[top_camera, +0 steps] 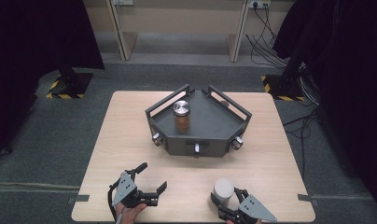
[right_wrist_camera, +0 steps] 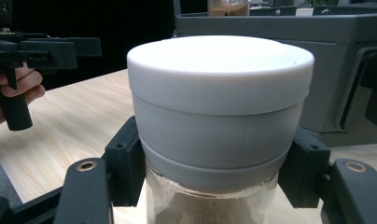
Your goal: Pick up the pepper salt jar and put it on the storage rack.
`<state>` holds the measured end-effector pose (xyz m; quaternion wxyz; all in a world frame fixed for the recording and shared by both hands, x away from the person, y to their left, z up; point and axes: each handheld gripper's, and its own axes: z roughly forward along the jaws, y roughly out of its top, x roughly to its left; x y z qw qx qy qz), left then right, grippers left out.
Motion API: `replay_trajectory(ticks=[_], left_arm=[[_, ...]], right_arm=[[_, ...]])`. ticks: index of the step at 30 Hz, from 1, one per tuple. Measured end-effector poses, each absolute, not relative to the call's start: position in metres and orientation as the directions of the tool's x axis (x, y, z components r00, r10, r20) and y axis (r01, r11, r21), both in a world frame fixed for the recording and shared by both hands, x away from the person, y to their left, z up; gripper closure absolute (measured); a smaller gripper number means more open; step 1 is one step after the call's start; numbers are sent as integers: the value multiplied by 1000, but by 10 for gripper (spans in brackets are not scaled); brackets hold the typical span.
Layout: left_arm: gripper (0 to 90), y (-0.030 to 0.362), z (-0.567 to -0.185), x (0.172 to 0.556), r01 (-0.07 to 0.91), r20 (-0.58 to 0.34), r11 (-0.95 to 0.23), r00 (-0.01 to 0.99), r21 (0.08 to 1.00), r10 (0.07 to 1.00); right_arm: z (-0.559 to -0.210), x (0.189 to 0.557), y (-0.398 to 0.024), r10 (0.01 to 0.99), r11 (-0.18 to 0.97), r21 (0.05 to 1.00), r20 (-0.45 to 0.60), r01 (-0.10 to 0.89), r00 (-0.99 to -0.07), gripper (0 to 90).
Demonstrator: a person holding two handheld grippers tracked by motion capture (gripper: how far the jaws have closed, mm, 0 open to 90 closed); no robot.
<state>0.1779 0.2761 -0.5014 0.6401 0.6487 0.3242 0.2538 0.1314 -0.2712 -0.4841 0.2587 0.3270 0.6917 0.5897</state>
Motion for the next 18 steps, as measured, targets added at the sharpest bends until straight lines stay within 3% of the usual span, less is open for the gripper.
replay_trajectory(ticks=[18], left_arm=[[2,276,-502,178,97,-87,31,658,995,748]], right_arm=[[-460,130,-275,763,90,989,4,113,-646,360]])
